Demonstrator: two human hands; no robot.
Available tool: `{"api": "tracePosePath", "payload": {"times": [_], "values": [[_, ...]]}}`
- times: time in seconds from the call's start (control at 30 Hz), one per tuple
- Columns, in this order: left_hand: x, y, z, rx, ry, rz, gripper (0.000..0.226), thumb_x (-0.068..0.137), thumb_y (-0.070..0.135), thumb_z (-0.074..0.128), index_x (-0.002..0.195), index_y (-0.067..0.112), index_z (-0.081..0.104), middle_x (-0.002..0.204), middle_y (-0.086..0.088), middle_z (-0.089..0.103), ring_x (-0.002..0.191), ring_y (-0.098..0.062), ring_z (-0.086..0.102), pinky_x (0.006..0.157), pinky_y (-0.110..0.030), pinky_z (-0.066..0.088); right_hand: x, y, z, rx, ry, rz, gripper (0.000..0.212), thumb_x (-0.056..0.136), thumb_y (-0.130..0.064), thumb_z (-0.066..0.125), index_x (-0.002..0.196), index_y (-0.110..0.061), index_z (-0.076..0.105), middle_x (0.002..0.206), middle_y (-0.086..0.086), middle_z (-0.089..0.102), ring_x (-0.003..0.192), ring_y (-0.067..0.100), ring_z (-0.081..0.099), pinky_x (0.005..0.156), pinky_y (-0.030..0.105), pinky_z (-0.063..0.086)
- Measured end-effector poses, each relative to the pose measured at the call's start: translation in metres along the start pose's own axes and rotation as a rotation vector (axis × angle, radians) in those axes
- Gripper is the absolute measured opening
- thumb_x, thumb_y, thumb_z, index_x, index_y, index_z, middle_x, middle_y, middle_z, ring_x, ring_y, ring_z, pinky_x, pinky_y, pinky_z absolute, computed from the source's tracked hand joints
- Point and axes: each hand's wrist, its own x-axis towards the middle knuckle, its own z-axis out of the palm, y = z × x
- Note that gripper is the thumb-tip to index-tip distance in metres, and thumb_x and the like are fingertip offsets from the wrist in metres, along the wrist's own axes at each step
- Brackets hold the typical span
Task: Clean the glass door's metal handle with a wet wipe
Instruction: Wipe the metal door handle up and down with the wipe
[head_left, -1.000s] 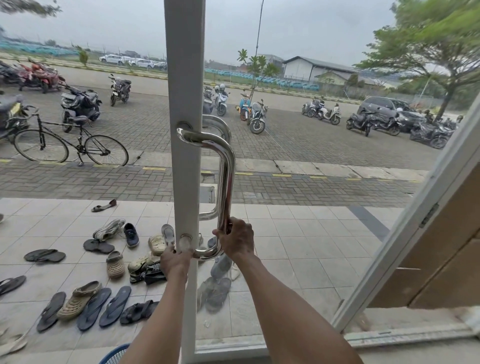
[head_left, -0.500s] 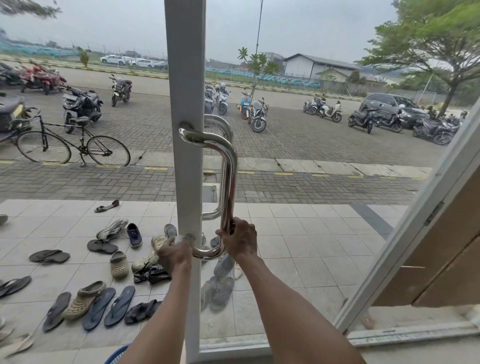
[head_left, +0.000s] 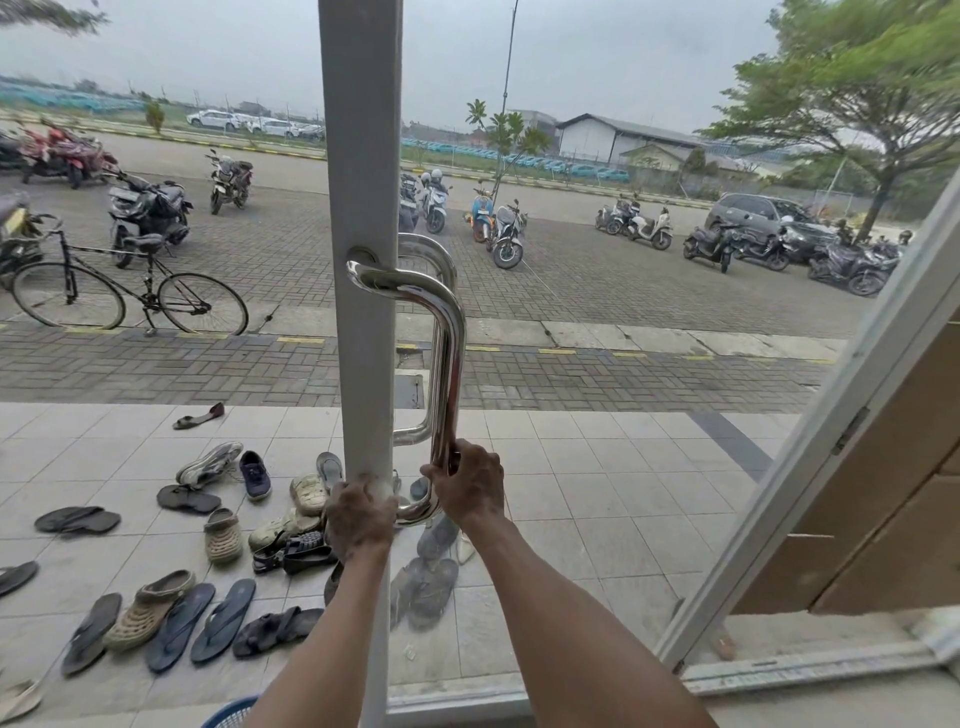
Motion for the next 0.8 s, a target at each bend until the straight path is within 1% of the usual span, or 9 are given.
{"api": "tracePosePath", "payload": {"times": [0.1, 0.2, 0.3, 0.4, 0.5, 0.57, 0.63, 0.73, 0.8], "values": [[0.005, 0.002, 0.002, -0.001, -0.004, -0.138, 0.058, 0.068, 0.026, 0.087, 0.114, 0.003, 0.06, 0.114, -0.022, 0.058, 0.098, -0.04, 0.063, 0.075, -0.043, 0.056, 0.0, 0.0, 0.0, -0.001, -0.003, -0.002, 0.028, 0.079, -0.04, 0.077, 0.098, -0.019, 0.073, 0.094, 0.001, 0.077, 0.095, 0.024, 0.07, 0.087, 0.033, 0.053], [0.01, 0.0, 0.003, -0.115, -0.021, -0.331, 0.076, 0.065, 0.031, 0.09, 0.119, -0.001, 0.047, 0.114, -0.026, 0.061, 0.101, -0.041, 0.064, 0.074, -0.041, 0.054, 0.0, 0.001, -0.001, 0.005, -0.004, -0.003, 0.029, 0.079, -0.04, 0.077, 0.098, -0.019, 0.073, 0.094, 0.0, 0.077, 0.094, 0.023, 0.071, 0.085, 0.031, 0.053], [0.006, -0.004, 0.009, -0.211, -0.04, -0.397, 0.068, 0.068, 0.034, 0.088, 0.111, -0.007, 0.056, 0.105, -0.027, 0.069, 0.095, -0.039, 0.068, 0.077, -0.041, 0.058, 0.0, 0.001, -0.001, 0.014, 0.001, 0.0, 0.027, 0.08, -0.039, 0.077, 0.097, -0.018, 0.073, 0.094, 0.0, 0.077, 0.093, 0.022, 0.071, 0.084, 0.029, 0.053], [-0.003, -0.001, 0.013, -0.33, 0.038, -0.455, 0.069, 0.071, 0.039, 0.085, 0.118, -0.004, 0.058, 0.101, -0.027, 0.07, 0.093, -0.038, 0.068, 0.077, -0.042, 0.057, -0.001, 0.0, -0.002, 0.01, -0.004, -0.002, 0.027, 0.081, -0.039, 0.076, 0.097, -0.018, 0.073, 0.095, 0.0, 0.077, 0.094, 0.022, 0.071, 0.084, 0.03, 0.054], [-0.007, 0.002, 0.011, -0.561, 0.146, -0.58, 0.059, 0.083, 0.054, 0.064, 0.108, 0.002, 0.067, 0.095, -0.025, 0.071, 0.087, -0.034, 0.067, 0.071, -0.035, 0.049, -0.002, -0.001, -0.002, 0.022, 0.004, 0.007, 0.026, 0.08, -0.039, 0.077, 0.097, -0.019, 0.074, 0.094, -0.001, 0.077, 0.093, 0.021, 0.071, 0.082, 0.028, 0.053], [-0.007, -0.002, 0.01, -0.646, 0.15, -0.664, 0.046, 0.085, 0.045, 0.06, 0.099, 0.001, 0.068, 0.103, -0.025, 0.07, 0.093, -0.035, 0.066, 0.077, -0.038, 0.051, -0.002, -0.001, -0.002, 0.017, 0.008, 0.006, 0.027, 0.08, -0.04, 0.077, 0.097, -0.019, 0.073, 0.095, -0.001, 0.077, 0.093, 0.021, 0.071, 0.083, 0.028, 0.053], [-0.003, -0.01, 0.011, -0.622, 0.091, -0.686, 0.037, 0.082, 0.034, 0.071, 0.098, 0.001, 0.069, 0.109, -0.023, 0.07, 0.101, -0.036, 0.067, 0.084, -0.04, 0.054, -0.002, -0.001, -0.002, 0.01, 0.006, 0.004, 0.028, 0.08, -0.04, 0.076, 0.098, -0.019, 0.073, 0.095, -0.001, 0.077, 0.094, 0.022, 0.071, 0.084, 0.03, 0.054], [0.001, -0.015, 0.004, -0.539, -0.018, -0.726, 0.057, 0.075, 0.038, 0.082, 0.109, -0.005, 0.066, 0.115, -0.025, 0.068, 0.106, -0.035, 0.067, 0.084, -0.039, 0.054, -0.003, -0.001, -0.002, 0.014, -0.001, 0.005, 0.027, 0.08, -0.04, 0.076, 0.098, -0.02, 0.073, 0.094, -0.001, 0.077, 0.092, 0.022, 0.072, 0.083, 0.03, 0.054], [0.008, -0.011, 0.002, -0.579, -0.098, -0.763, 0.074, 0.077, 0.043, 0.081, 0.122, -0.01, 0.055, 0.11, -0.027, 0.067, 0.095, -0.03, 0.068, 0.072, -0.035, 0.053, -0.003, -0.001, -0.002, 0.019, 0.005, 0.002, 0.027, 0.08, -0.039, 0.077, 0.098, -0.02, 0.073, 0.093, -0.001, 0.077, 0.091, 0.021, 0.072, 0.082, 0.03, 0.055]]}}
